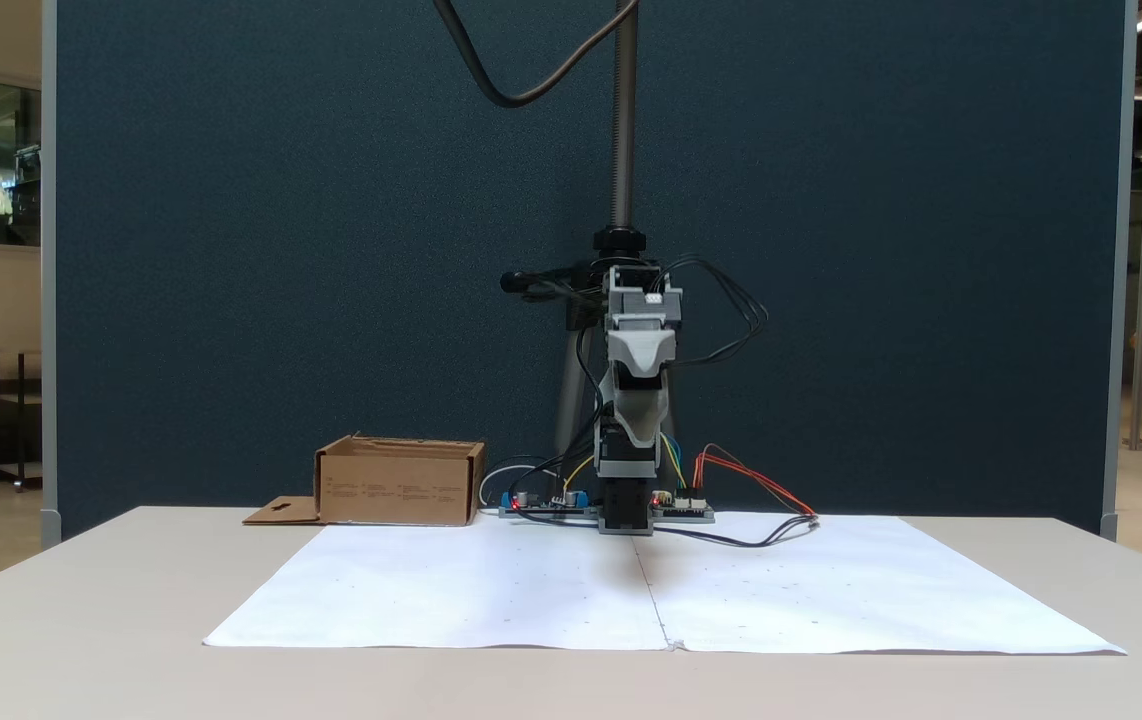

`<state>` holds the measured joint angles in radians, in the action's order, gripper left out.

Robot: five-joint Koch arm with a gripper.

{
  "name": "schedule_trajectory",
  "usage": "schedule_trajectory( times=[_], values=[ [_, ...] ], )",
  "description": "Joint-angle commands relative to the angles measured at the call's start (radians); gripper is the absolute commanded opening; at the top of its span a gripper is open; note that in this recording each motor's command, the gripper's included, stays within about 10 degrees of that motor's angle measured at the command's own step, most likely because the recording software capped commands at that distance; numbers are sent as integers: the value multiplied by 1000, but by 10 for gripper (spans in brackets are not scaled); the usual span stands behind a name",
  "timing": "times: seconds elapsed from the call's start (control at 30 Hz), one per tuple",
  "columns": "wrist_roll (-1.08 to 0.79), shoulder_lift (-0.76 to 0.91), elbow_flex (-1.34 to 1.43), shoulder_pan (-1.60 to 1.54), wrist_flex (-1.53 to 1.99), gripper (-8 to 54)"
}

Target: Grasp a green dice and put it in the bin.

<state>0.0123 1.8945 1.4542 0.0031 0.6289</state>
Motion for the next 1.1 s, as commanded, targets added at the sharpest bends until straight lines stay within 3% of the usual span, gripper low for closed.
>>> schedule_trajectory(
  times=[0.0,0.33,1.07],
  values=[
    [32,66,31,18,-167,435],
    [31,213,423,66,-526,435],
    [32,442,830,61,-1109,435]
  ],
)
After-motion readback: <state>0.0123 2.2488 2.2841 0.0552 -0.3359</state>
